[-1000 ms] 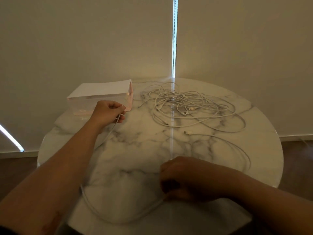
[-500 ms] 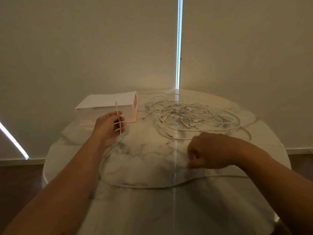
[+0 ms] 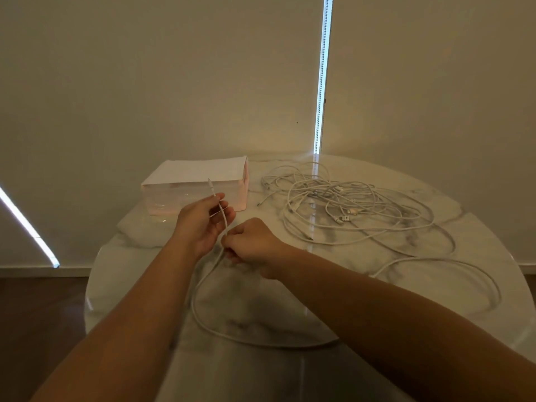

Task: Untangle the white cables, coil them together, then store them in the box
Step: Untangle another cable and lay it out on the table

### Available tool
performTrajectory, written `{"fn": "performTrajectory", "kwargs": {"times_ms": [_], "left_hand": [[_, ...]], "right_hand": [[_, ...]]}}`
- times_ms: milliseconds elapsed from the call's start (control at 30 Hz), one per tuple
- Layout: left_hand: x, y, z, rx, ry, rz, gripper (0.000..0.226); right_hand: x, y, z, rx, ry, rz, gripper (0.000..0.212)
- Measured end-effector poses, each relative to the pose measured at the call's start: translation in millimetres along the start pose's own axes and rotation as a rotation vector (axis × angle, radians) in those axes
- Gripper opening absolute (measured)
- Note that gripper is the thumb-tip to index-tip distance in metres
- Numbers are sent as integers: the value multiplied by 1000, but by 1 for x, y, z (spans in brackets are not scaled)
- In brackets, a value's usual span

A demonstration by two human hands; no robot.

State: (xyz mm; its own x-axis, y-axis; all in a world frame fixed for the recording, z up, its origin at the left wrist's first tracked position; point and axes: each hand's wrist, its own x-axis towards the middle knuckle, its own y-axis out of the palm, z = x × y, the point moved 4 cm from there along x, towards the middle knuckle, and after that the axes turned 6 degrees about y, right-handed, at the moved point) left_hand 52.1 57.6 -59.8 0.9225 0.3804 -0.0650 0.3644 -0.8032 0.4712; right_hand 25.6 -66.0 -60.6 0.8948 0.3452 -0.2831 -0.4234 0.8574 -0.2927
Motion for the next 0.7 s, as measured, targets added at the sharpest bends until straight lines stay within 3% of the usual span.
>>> {"fn": "performTrajectory", "kwargs": {"times_ms": [167,333,533,700], "left_hand": [[4,-7,-3,-51,-16,-25,15],[6,-13,0,5,-11,-58,19],[19,-47,-9,73,25,-188,23],[24,-59,-4,214,-79,-107,26]], "right_hand": [[-7,3,3,327,128,146,16],[-26,-14,-6,184,121,266,15],[-54,-64,-18,-279,-9,297,23],[-89,-82,-23,-826,-221,411,21]]}}
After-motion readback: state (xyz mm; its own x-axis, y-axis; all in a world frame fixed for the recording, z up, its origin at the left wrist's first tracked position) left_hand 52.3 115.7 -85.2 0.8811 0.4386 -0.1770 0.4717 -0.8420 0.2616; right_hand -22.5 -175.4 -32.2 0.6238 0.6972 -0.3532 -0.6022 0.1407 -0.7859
